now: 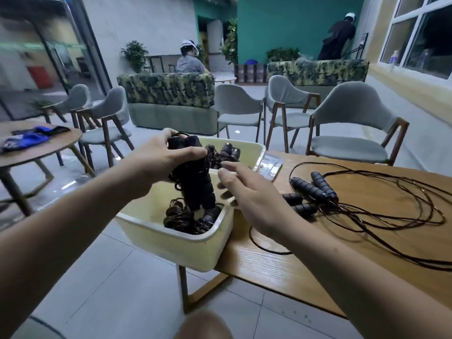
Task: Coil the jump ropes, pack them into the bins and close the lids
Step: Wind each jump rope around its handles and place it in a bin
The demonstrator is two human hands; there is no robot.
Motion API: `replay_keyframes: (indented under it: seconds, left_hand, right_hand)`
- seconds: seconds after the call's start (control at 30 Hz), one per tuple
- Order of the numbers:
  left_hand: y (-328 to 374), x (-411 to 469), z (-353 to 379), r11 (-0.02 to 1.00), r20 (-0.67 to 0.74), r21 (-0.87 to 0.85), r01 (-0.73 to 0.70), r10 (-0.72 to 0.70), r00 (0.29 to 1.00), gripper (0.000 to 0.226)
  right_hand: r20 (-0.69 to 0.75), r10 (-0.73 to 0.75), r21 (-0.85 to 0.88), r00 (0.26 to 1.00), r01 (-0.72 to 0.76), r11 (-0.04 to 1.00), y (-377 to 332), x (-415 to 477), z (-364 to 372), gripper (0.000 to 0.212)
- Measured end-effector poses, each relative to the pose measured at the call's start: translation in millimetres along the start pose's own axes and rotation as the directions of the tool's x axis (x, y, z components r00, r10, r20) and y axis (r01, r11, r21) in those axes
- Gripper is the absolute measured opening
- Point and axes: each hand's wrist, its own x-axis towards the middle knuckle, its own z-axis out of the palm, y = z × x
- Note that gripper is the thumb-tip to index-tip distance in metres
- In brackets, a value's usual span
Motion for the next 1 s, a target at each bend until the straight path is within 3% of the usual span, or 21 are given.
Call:
replay_keyframes:
  seconds: [0.13,0.23,0.37,0.63,0.83,0.9,1.0]
  left_hand:
    - [-20,18,-30,0.928,-0.105,0.37,-0.038,0.082,0.991,0.05]
    - [-41,36,-41,0.755,-0.107,0.656,-0.009,0.105,0.989,0.054]
    - [-61,54,-39,0.531,-0.054,0.847,-0.009,0.103,0.993,0.057]
    - [-86,64,-23,0.15,-0.007,0.989,-0.005,0.079,0.997,0.051]
    - [-104,65,-2,-0.1,-0.017,0.995,0.012,-0.042,0.999,0.073]
    - [-112,67,-1,-0.135,0.0,0.991,-0.012,-0.087,0.996,0.066]
    - [-117,69,-2,-0.04,0.027,0.999,-0.031,-0.1,0.995,0.048]
  right_hand:
    - [0.101,-0.087,-0.309,0.991,0.114,0.944,6,21,22,0.041]
    - [0.184,-0.11,-0.466,0.977,0.185,0.865,14,30,39,0.04]
    - [0.227,-0.085,-0.547,0.97,0.199,0.813,19,36,43,0.042]
    - [0.239,-0.072,-0.562,0.968,0.199,0.803,21,39,42,0.036]
    - [0.24,-0.093,-0.567,0.966,0.217,0.795,19,37,43,0.035]
    - [0.241,-0.089,-0.565,0.966,0.214,0.797,20,37,44,0.034]
    - [0.24,-0.09,-0.566,0.967,0.215,0.796,21,37,44,0.03]
